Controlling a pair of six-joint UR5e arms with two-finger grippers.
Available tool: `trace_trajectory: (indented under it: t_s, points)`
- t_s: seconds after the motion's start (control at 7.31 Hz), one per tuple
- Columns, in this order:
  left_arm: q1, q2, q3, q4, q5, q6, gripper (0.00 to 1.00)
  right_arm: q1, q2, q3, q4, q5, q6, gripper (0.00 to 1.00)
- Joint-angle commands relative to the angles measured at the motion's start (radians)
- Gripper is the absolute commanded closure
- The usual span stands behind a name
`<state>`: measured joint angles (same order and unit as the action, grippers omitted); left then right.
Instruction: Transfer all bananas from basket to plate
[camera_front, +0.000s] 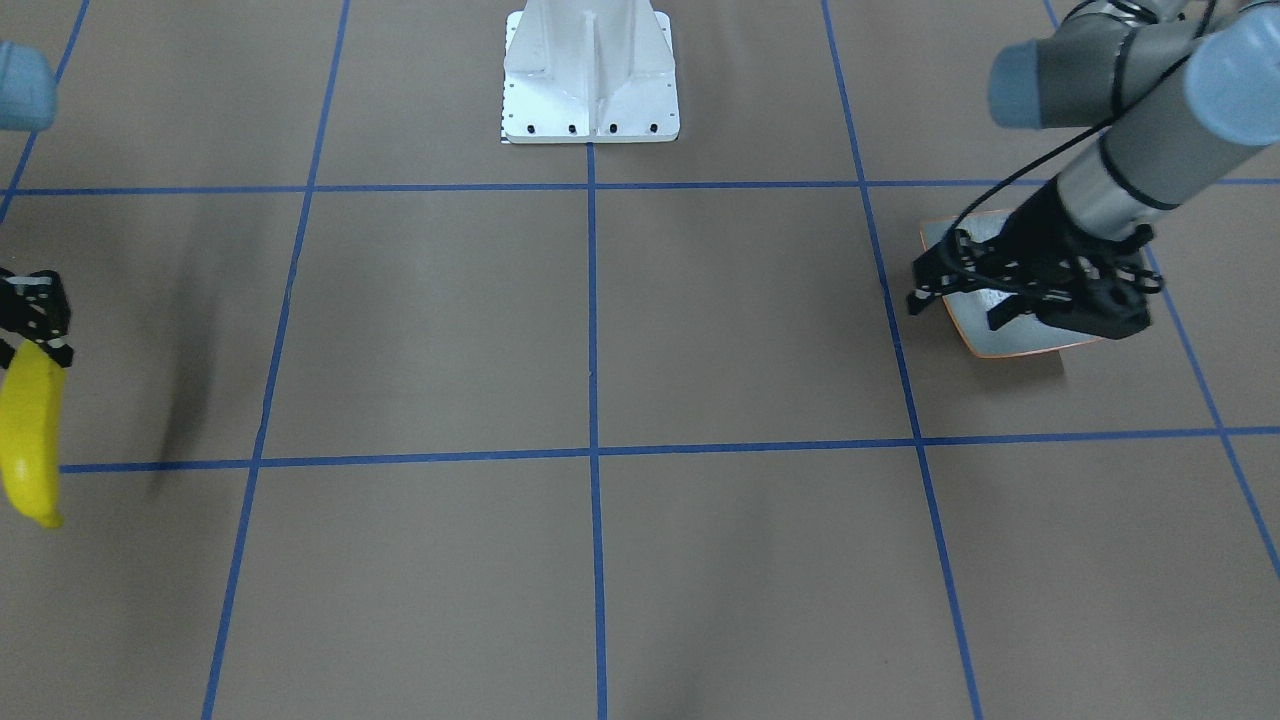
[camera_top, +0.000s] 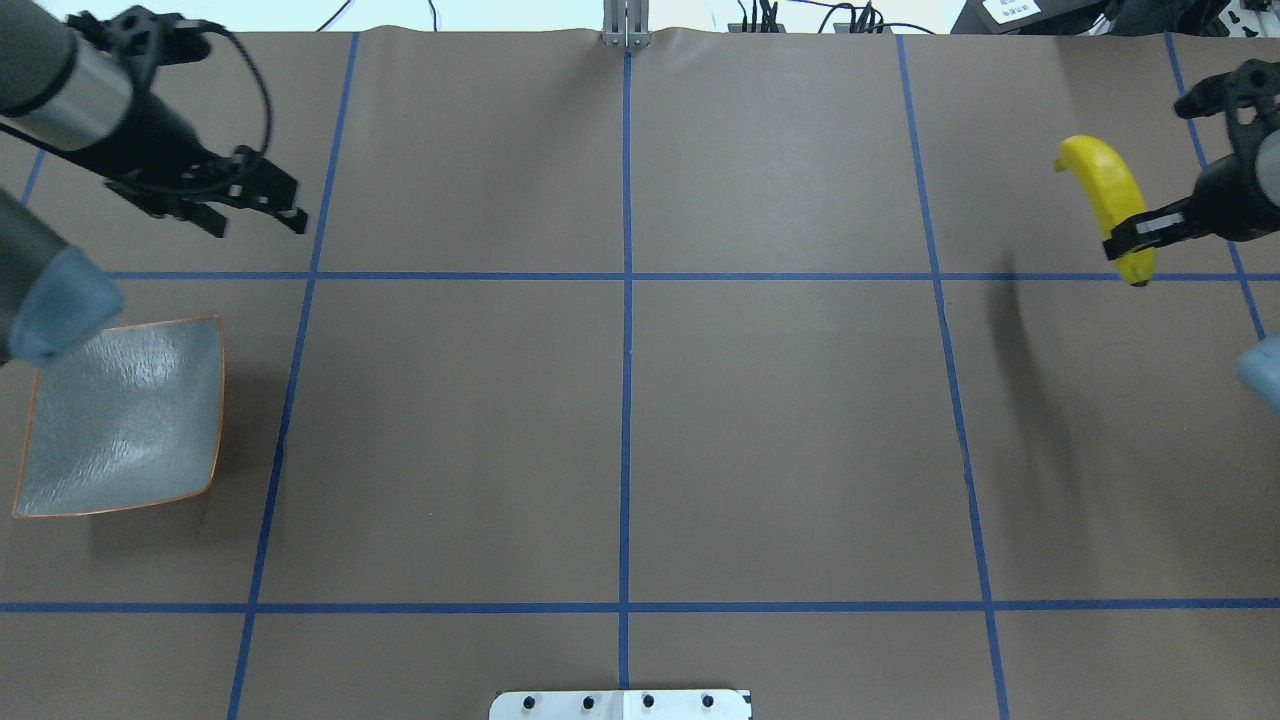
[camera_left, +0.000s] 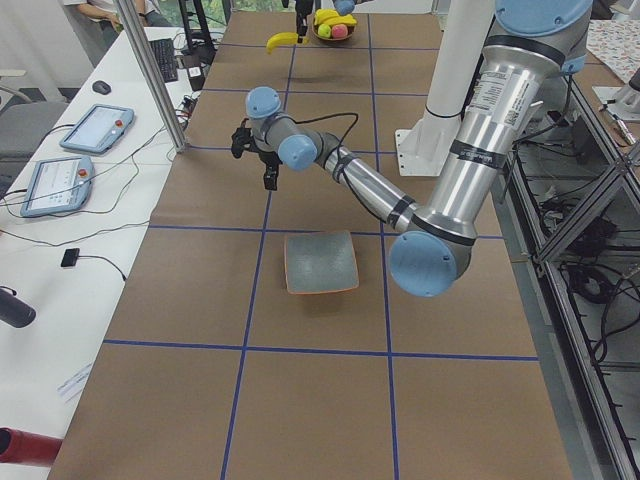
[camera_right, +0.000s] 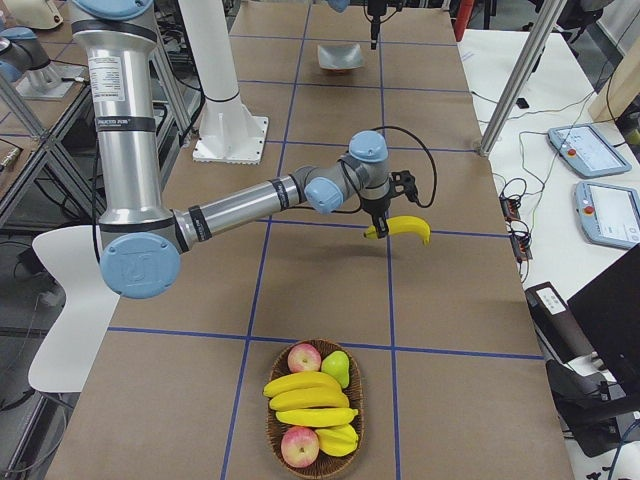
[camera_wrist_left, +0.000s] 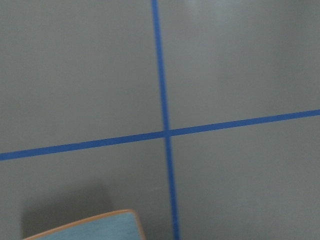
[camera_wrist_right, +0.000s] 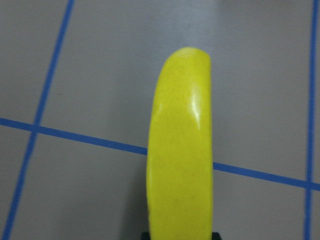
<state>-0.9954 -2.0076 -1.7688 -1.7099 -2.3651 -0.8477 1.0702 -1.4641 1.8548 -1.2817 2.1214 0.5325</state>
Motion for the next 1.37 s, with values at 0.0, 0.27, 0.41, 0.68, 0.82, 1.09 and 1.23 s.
trace_trajectory:
  t_s: [0.0, 0.27, 0.41, 0.68, 0.82, 1.09, 1.23]
  points:
    - [0.111, -0.190, 0.145, -0.063, 0.001, -0.105, 0.01, -0.183, 0.120, 0.015, -0.005, -0.125, 0.124, 1.00]
    - [0.130, -0.258, 0.238, -0.154, 0.015, -0.286, 0.01, -0.327, 0.230, 0.061, -0.162, -0.266, 0.126, 1.00]
    - [0.174, -0.272, 0.236, -0.160, 0.115, -0.391, 0.01, -0.387, 0.360, 0.079, -0.359, -0.324, 0.126, 1.00]
    - [0.216, -0.325, 0.261, -0.162, 0.170, -0.412, 0.01, -0.461, 0.445, 0.070, -0.436, -0.354, 0.156, 1.00]
    - [0.227, -0.362, 0.293, -0.162, 0.170, -0.445, 0.01, -0.504, 0.487, 0.045, -0.438, -0.401, 0.168, 1.00]
    - [0.233, -0.422, 0.344, -0.215, 0.170, -0.565, 0.01, -0.553, 0.563, -0.011, -0.442, -0.451, 0.170, 1.00]
    - [0.234, -0.447, 0.398, -0.282, 0.170, -0.615, 0.01, -0.564, 0.571, -0.011, -0.443, -0.469, 0.170, 1.00]
